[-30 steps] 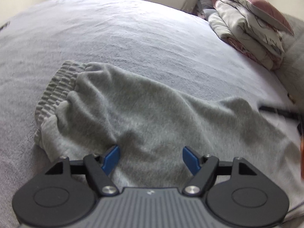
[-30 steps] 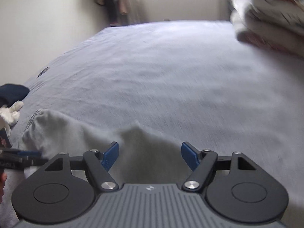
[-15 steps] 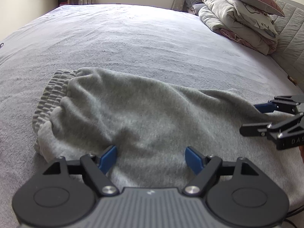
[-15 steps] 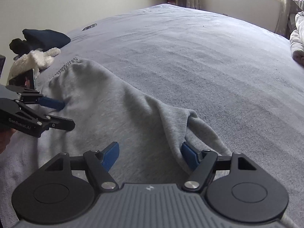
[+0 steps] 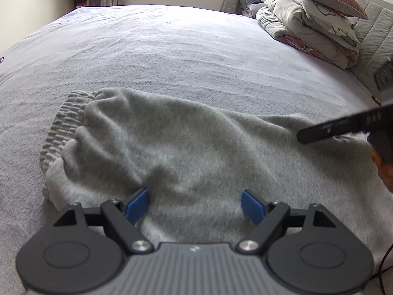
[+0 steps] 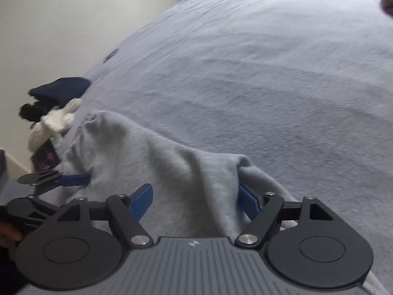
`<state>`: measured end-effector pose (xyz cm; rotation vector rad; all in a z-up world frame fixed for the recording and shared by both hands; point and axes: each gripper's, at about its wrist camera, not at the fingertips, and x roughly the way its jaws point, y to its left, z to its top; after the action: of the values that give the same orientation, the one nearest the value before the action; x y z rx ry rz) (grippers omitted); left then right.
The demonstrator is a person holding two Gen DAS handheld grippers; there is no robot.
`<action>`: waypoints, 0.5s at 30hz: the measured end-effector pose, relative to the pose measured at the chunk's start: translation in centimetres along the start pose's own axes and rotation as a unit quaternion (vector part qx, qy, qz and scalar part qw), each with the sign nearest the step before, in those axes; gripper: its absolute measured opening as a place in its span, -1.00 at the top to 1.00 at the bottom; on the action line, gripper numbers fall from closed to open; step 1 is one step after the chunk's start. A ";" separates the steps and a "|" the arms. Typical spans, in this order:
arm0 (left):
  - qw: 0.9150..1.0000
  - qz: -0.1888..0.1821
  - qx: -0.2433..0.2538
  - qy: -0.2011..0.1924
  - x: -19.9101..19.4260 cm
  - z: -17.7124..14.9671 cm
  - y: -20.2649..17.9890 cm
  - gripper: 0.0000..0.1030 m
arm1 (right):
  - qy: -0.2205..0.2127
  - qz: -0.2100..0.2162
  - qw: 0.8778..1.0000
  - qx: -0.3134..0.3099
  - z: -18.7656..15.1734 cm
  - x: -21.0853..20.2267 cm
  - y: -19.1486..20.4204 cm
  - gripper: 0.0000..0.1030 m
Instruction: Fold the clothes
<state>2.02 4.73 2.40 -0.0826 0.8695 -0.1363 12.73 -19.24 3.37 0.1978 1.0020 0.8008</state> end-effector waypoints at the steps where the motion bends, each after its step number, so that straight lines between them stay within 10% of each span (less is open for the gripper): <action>1: 1.000 0.000 0.000 0.001 0.0 0.0 0.0 -0.63 | 0.005 0.022 1.000 0.013 0.5 0.1 -0.4 -0.61; 6: 1.000 -0.003 -0.004 0.003 0.0 0.1 0.2 -0.63 | -0.024 0.067 0.993 0.094 2.0 0.3 -2.3 -0.60; 15: 1.000 -0.006 -0.006 0.007 -0.1 0.2 0.3 -0.64 | -0.181 -0.001 0.969 0.166 1.4 -2.9 -2.8 -0.59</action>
<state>2.13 5.02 2.56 -0.0987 0.8839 -0.1422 14.46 -22.87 4.75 0.6089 0.7821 0.5626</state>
